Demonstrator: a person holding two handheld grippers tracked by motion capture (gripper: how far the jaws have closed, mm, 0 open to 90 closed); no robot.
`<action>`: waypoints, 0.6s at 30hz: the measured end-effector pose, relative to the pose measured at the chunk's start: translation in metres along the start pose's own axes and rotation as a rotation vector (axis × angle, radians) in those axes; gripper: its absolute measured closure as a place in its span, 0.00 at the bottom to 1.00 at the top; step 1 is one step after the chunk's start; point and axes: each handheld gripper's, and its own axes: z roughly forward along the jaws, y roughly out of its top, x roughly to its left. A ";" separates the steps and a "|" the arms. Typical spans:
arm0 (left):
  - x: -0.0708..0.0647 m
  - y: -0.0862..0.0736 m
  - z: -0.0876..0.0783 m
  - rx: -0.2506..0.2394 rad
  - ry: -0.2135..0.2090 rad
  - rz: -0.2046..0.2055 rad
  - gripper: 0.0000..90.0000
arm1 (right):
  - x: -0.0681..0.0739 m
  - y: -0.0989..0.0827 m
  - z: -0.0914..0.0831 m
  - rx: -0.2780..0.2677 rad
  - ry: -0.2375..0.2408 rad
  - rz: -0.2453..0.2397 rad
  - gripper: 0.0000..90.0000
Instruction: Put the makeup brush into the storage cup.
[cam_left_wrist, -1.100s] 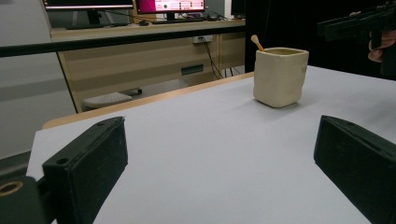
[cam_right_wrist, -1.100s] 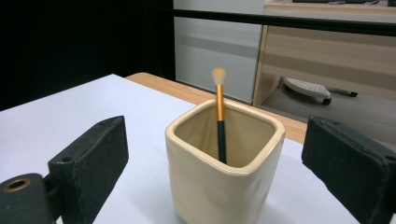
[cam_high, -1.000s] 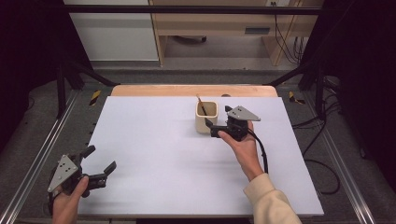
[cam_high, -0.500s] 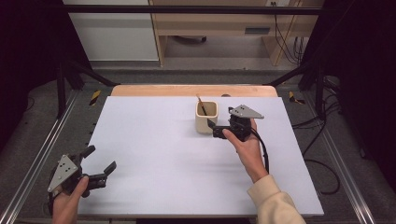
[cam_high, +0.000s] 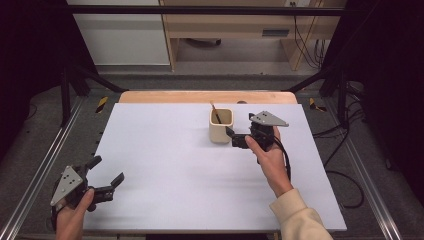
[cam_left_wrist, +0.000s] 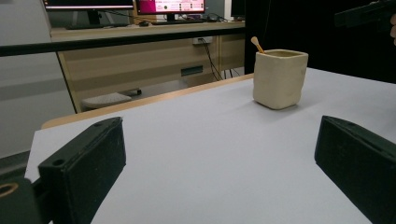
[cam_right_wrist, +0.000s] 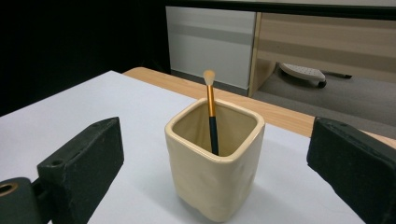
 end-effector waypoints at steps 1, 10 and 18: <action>0.000 0.000 0.000 -0.002 0.000 -0.002 0.01 | 0.000 0.001 -0.001 -0.002 0.000 0.002 0.05; 0.001 0.000 -0.001 -0.007 0.003 -0.006 0.01 | 0.000 0.006 -0.013 -0.012 -0.002 -0.007 0.04; 0.001 0.000 -0.002 -0.010 0.005 -0.008 0.01 | -0.004 0.010 -0.026 -0.023 -0.006 -0.019 0.04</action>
